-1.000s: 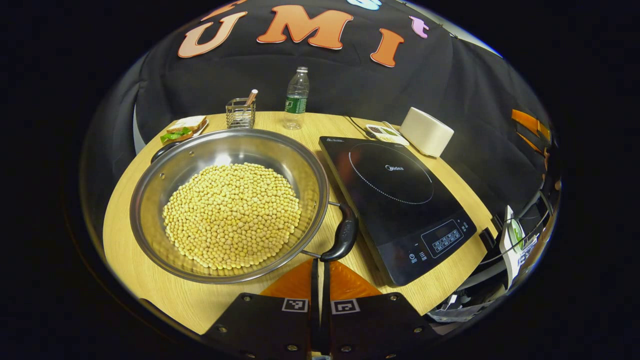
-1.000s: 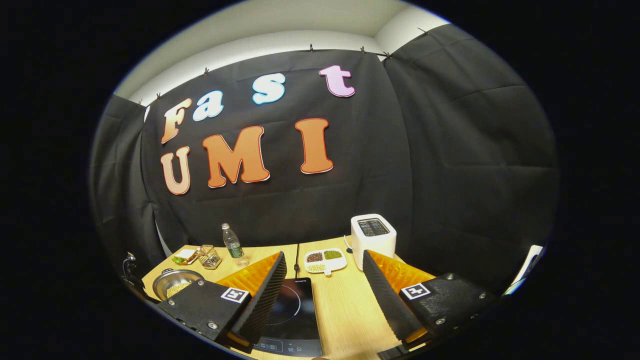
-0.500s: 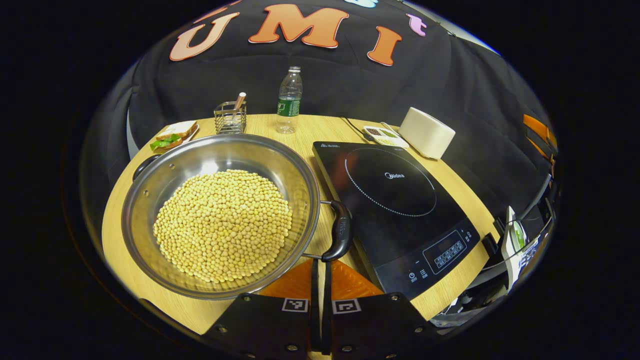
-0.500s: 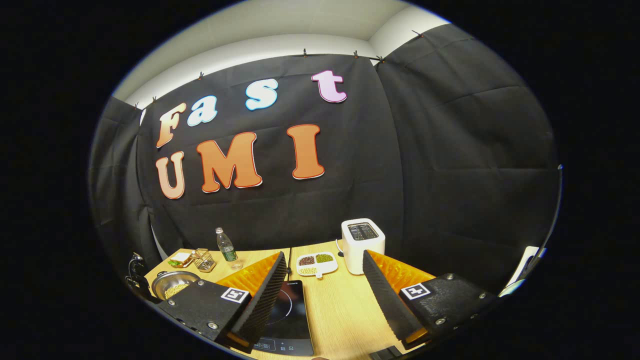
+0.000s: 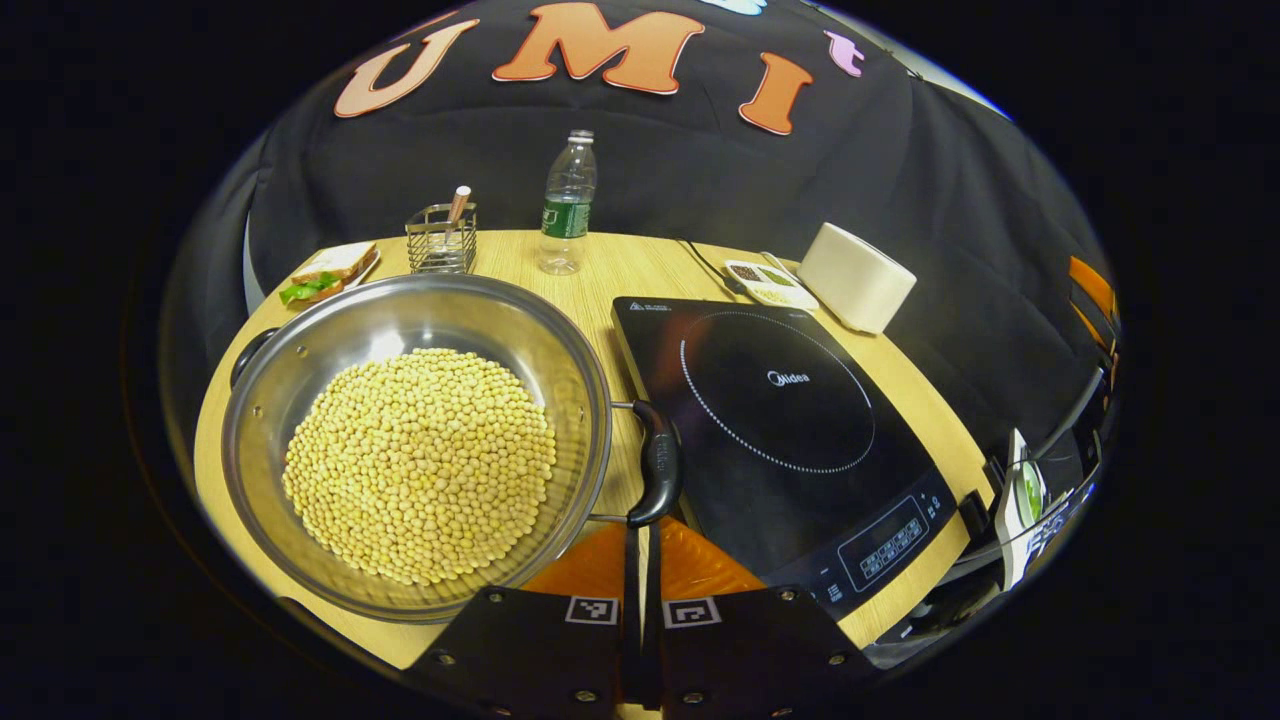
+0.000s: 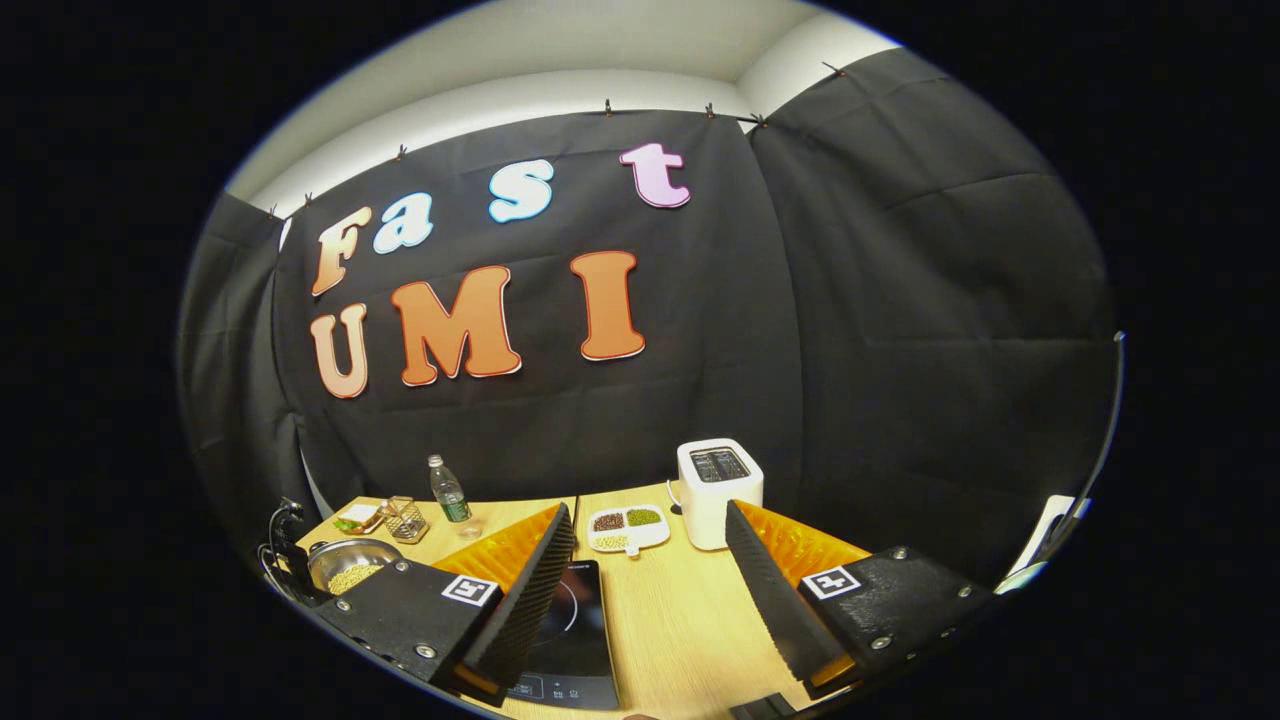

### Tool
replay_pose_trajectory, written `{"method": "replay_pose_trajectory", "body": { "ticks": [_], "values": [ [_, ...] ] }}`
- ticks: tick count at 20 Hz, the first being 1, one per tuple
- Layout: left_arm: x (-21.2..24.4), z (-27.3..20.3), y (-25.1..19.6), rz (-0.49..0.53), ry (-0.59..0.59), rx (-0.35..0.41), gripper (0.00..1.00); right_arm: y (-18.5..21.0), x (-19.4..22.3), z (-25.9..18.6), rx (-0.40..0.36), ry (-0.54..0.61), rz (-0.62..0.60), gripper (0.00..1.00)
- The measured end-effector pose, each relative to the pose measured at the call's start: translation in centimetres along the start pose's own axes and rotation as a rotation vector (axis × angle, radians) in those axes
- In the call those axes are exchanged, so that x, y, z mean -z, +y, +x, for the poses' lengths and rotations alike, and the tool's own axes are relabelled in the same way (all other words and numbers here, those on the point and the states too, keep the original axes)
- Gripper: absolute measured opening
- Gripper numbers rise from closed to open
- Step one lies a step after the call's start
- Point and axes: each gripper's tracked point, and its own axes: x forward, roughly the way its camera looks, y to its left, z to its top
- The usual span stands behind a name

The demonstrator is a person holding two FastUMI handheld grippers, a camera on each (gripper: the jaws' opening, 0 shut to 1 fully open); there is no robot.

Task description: First push the handle of the pot to place it horizontally, then grasp the pot with both hands and set it on the induction cooktop.

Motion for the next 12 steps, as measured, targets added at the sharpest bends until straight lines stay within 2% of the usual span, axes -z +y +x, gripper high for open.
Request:
{"method": "replay_pose_trajectory", "body": {
  "ticks": [12],
  "values": [
    [-2.3,2.7,-0.3,-0.012,-0.029,-0.026,0.01,-0.8,0.9,0.6,0.021,0.021,0.003,0.95]
  ]
}}
